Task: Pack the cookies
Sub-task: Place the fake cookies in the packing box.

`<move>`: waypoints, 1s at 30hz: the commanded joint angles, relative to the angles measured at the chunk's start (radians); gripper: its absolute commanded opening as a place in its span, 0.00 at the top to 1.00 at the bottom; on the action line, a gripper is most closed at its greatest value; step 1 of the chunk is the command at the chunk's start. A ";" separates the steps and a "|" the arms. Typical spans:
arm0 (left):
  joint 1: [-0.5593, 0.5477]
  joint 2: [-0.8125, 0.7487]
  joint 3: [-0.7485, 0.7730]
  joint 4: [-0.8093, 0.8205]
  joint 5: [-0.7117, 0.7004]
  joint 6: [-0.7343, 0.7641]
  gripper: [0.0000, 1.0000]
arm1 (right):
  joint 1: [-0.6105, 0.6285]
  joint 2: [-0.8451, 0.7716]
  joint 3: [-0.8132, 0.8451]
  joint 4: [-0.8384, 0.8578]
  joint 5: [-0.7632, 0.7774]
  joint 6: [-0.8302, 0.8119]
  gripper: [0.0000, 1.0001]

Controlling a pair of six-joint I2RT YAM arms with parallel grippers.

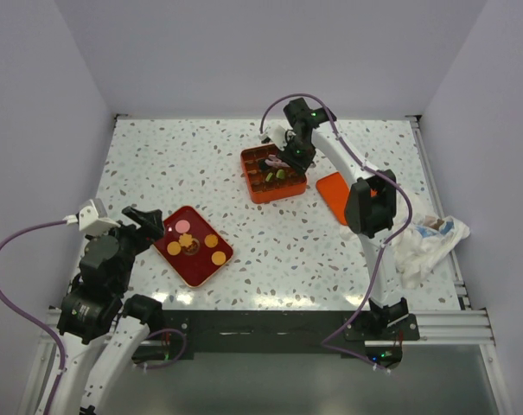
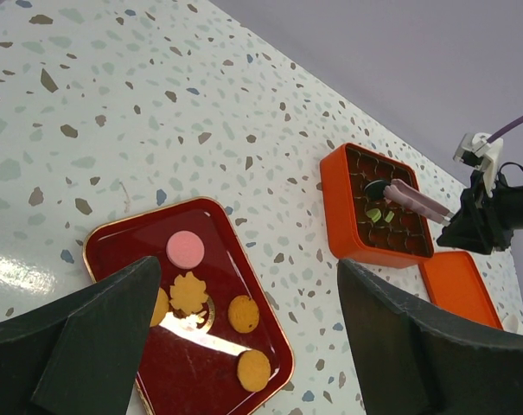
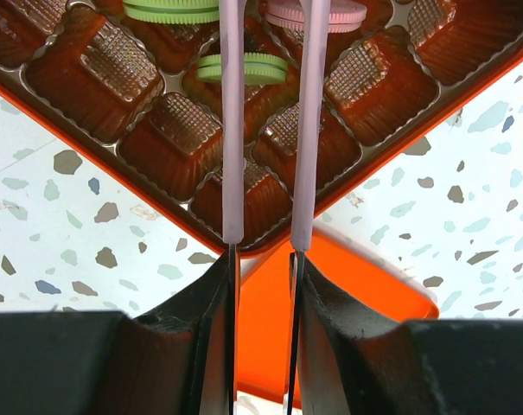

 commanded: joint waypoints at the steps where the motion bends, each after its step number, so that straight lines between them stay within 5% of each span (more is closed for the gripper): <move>1: -0.004 0.015 -0.002 0.056 0.003 0.014 0.12 | 0.006 -0.030 0.039 0.007 -0.020 -0.008 0.80; 30: -0.004 0.011 -0.004 0.056 0.010 0.021 0.11 | 0.001 -0.122 -0.061 0.044 -0.066 0.037 0.97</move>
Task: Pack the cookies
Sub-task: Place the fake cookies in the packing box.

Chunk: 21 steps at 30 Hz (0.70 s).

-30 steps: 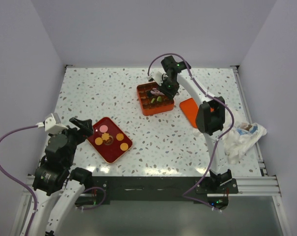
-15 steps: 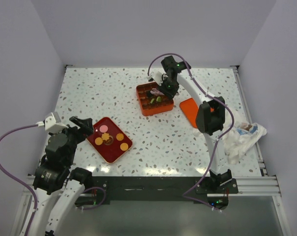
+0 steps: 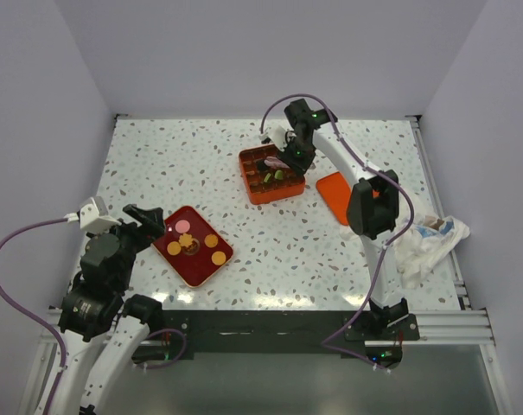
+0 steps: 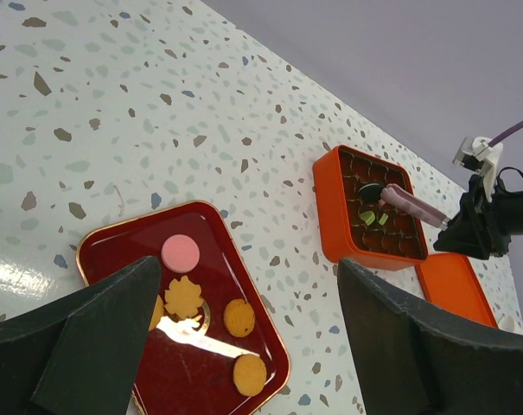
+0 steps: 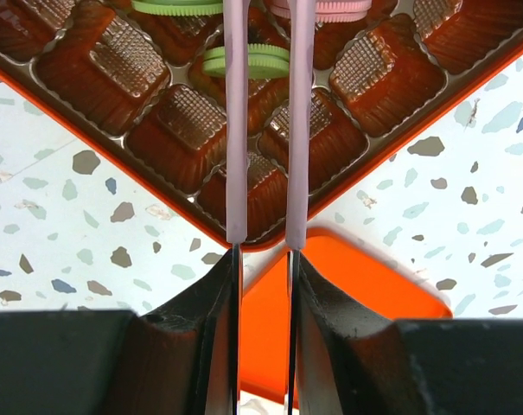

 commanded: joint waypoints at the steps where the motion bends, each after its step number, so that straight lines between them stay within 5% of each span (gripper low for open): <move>1: -0.004 -0.005 -0.001 0.029 0.005 0.020 0.11 | 0.001 -0.091 -0.012 0.019 -0.039 0.022 0.97; 13: -0.004 -0.012 0.005 0.014 0.007 0.019 0.11 | 0.001 -0.100 -0.018 0.029 -0.045 0.025 0.94; 21: -0.004 -0.012 0.014 0.006 0.004 0.020 0.11 | -0.002 -0.086 0.010 0.022 -0.054 0.005 0.75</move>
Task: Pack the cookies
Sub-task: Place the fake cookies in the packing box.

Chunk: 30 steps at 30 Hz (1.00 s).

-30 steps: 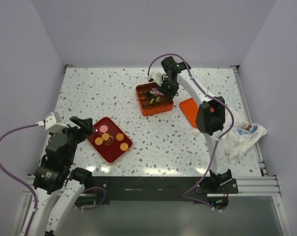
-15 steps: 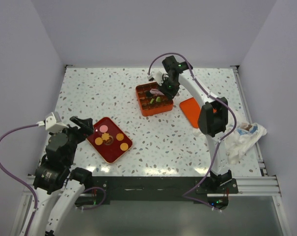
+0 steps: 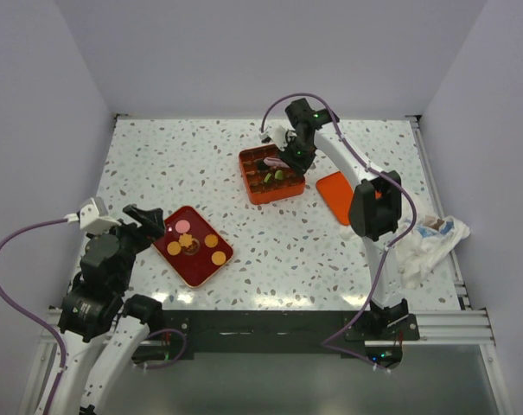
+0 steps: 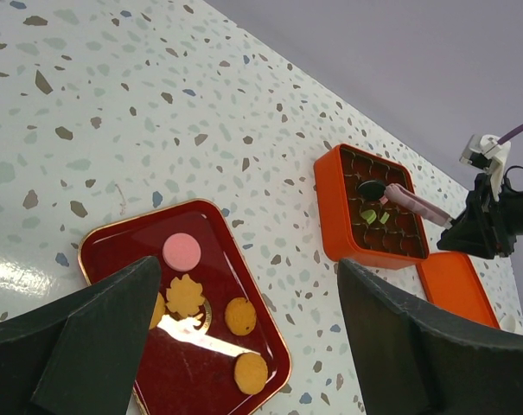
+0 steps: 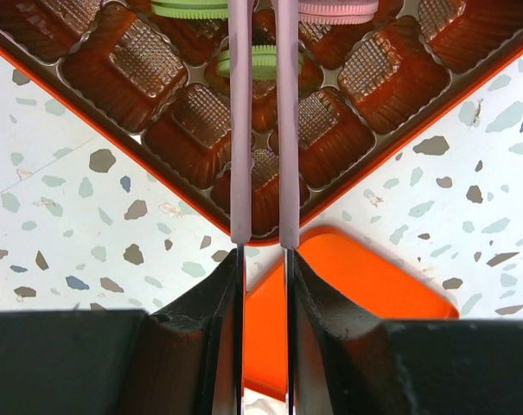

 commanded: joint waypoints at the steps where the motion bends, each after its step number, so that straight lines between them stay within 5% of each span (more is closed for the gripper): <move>1: -0.004 -0.008 0.016 0.012 0.003 0.021 0.11 | -0.002 -0.055 0.037 0.014 -0.034 -0.010 0.73; 30: -0.004 0.021 0.017 0.035 0.011 0.016 0.12 | -0.014 0.027 0.136 -0.038 -0.052 -0.079 0.62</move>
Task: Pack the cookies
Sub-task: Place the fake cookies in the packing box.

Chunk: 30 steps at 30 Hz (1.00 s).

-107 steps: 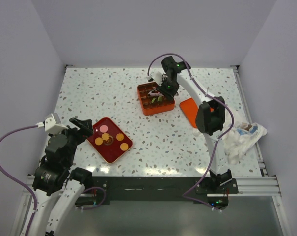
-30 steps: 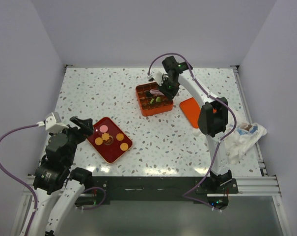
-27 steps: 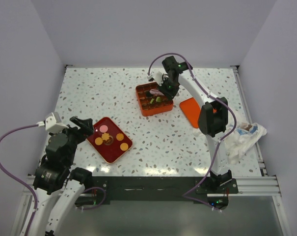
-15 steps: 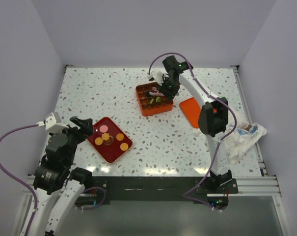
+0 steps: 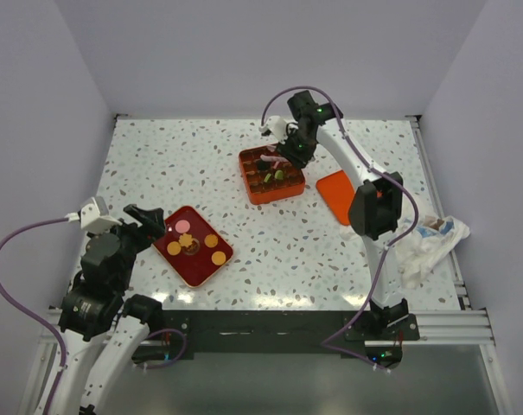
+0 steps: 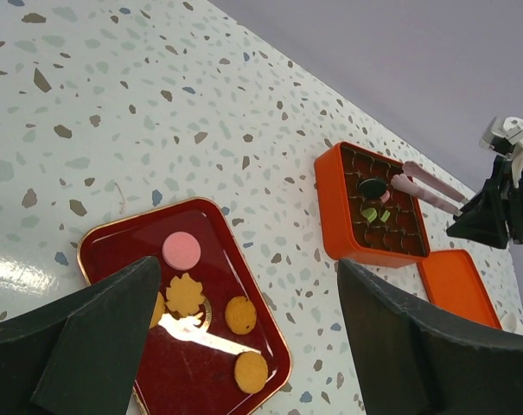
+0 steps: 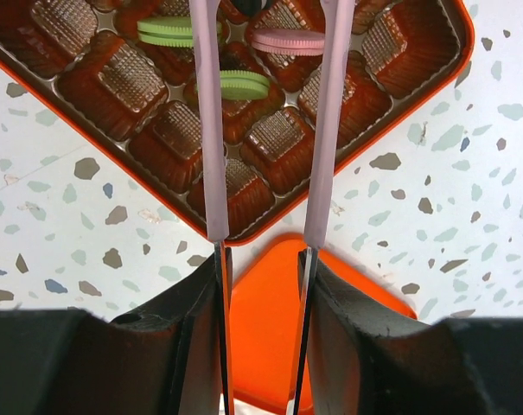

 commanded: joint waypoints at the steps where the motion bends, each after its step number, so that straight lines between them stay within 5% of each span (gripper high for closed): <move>1: -0.004 0.016 0.016 0.036 0.008 0.016 0.12 | -0.004 0.021 0.047 -0.026 -0.046 -0.028 0.62; 19: -0.004 0.030 0.017 0.053 0.015 0.016 0.12 | -0.003 0.090 0.099 -0.055 -0.056 -0.061 0.64; 30: -0.004 0.033 0.013 0.054 0.017 0.011 0.12 | -0.003 0.051 0.040 -0.048 -0.080 -0.100 0.80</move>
